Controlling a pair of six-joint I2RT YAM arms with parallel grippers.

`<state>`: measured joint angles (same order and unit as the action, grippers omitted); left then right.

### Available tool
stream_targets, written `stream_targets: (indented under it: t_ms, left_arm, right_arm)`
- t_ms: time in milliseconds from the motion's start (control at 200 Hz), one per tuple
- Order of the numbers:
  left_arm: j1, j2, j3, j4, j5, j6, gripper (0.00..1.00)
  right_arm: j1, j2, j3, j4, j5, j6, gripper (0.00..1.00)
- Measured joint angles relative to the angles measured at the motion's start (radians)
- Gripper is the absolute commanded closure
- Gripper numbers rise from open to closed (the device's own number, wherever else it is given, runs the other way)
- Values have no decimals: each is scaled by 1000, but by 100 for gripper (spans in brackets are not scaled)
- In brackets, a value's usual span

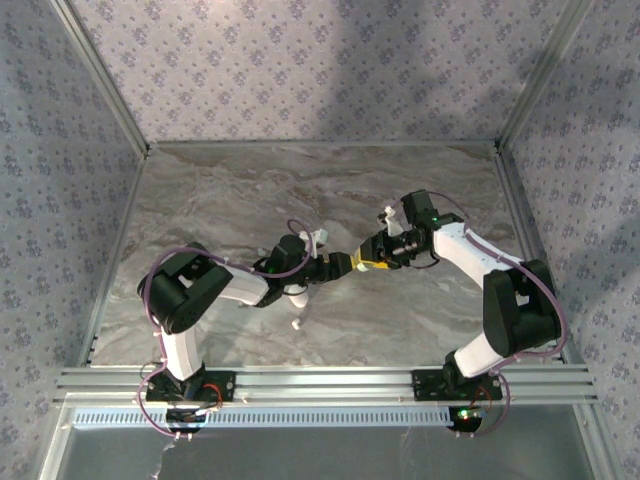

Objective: Insert the wireless bluetooth earbuds into the charging case

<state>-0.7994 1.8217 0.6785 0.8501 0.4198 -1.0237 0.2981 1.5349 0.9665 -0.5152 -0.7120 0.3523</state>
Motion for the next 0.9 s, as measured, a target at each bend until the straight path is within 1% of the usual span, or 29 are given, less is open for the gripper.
stream_targets:
  t_ms: [330,899]
  left_arm:
    - [0,0,0,7,3,-10,32]
    - [0,0,0,15,7,-11,32]
  right_arm:
    - [0,0,-1,2,0,0,59]
    - [2,0,-2,5,0,3,58]
